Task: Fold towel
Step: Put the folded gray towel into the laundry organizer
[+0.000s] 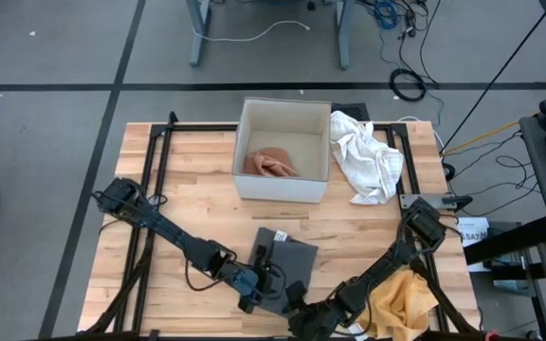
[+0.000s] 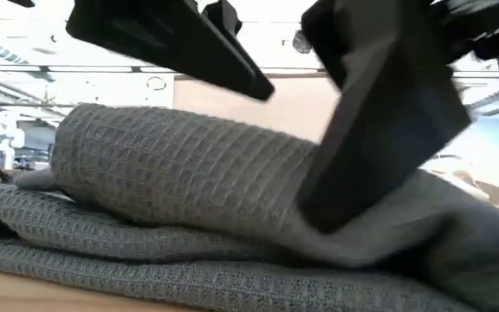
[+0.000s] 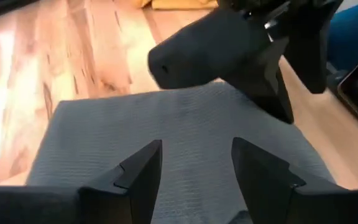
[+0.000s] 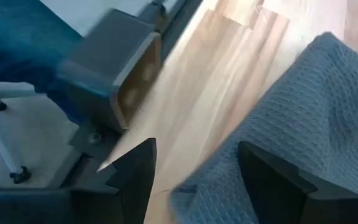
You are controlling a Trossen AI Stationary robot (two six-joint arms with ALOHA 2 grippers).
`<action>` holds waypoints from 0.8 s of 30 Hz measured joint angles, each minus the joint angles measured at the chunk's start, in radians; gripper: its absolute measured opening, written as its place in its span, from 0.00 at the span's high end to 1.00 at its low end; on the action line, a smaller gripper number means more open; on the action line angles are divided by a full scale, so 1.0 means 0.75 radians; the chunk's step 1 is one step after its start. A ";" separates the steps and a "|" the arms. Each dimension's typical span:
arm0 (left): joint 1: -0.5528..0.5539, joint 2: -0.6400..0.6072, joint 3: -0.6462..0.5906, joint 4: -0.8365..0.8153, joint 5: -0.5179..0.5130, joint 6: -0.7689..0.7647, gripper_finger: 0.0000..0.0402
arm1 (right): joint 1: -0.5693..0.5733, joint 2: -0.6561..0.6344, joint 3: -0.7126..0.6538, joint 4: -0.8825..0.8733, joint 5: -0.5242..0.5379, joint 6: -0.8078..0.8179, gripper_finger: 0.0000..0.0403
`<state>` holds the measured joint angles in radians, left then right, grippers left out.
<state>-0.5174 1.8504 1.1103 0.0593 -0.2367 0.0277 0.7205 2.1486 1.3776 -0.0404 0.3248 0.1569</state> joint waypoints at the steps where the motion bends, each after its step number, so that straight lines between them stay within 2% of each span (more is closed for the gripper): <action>1: 0.004 0.016 0.000 0.001 0.000 0.000 0.50 | -0.013 0.006 0.000 0.022 -0.025 -0.002 0.46; 4: 0.018 0.080 0.000 -0.006 0.016 -0.009 0.50 | -0.039 0.008 0.000 0.052 -0.086 -0.023 0.46; 9: 0.031 0.170 -0.001 -0.007 0.048 -0.060 0.50 | -0.029 -0.024 -0.001 0.045 -0.081 -0.038 0.46; 20: 0.049 0.207 0.001 0.007 0.052 -0.061 0.50 | 0.082 -0.045 0.000 -0.233 0.141 -0.121 0.46; 24: 0.062 0.208 0.001 0.009 0.052 -0.061 0.50 | 0.077 -0.042 0.000 -0.250 0.199 -0.154 0.46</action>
<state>-0.4711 2.0068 1.1110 0.0658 -0.1978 -0.0181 0.7784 2.1171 1.3773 -0.2276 0.4740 0.0415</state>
